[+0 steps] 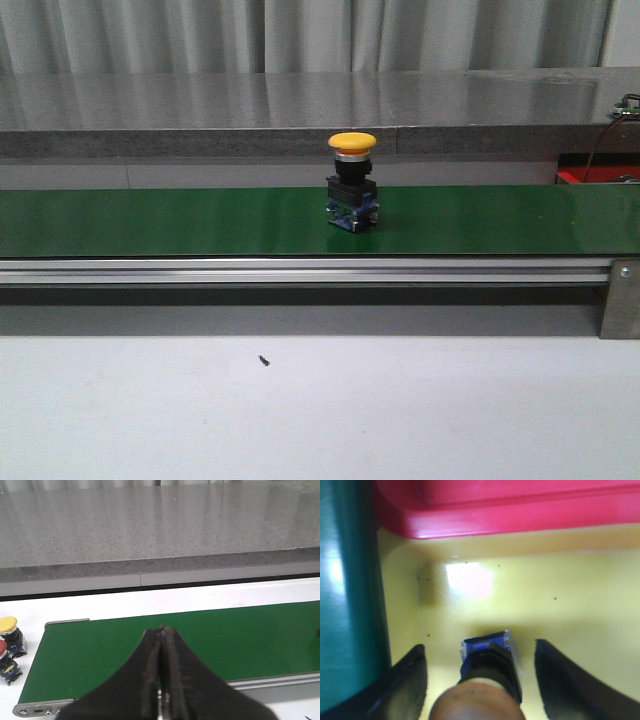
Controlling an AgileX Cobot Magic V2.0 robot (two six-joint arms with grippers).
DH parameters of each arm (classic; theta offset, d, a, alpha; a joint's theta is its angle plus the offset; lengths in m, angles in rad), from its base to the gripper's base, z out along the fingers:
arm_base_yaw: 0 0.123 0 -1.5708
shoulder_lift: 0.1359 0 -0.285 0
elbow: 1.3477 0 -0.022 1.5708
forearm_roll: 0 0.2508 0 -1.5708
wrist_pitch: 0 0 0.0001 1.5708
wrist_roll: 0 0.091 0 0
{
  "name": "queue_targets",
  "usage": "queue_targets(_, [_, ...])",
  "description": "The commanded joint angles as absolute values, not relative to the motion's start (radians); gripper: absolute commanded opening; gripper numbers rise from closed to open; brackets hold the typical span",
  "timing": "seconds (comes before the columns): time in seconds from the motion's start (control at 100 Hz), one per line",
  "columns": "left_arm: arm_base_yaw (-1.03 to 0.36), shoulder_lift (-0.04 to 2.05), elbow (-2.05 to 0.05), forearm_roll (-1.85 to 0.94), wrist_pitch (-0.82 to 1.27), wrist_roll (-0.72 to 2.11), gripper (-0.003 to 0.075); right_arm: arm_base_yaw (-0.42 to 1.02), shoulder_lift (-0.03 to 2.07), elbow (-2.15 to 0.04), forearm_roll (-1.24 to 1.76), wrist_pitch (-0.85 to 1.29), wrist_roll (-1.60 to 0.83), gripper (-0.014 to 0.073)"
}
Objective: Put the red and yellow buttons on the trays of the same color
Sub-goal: 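Lift the yellow button with the right gripper and place it in the yellow tray, then grasp the second yellow button on the belt with the right gripper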
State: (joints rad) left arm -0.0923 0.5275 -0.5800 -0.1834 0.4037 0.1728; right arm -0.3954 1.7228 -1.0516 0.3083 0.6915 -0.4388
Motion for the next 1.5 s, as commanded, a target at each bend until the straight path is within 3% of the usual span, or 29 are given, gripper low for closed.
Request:
queue_targets(0.0, [-0.101,0.535,-0.608,-0.197,0.325,0.173,-0.002,-0.398,1.651,-1.079,0.32,0.689,-0.443,0.0541])
queue_targets(0.28, [-0.101,0.535,-0.608,-0.197,0.325,0.173,-0.002,-0.372,1.49,-1.119,0.35,0.749,-0.444,0.0535])
queue_targets(0.5, [-0.101,0.535,-0.608,-0.197,0.325,0.173,-0.002,-0.207,1.448,-1.197,0.351,0.821,-0.502,0.0535])
queue_targets(0.94, [-0.101,0.535,-0.608,-0.197,0.325,0.173,-0.002,0.074,1.494,-1.209,0.351,0.767,-0.535,0.0535])
queue_targets(1.49, [-0.101,0.535,-0.608,-0.197,0.325,0.173,-0.002,0.176,1.653,-1.359,0.351,0.75,-0.535,0.0535])
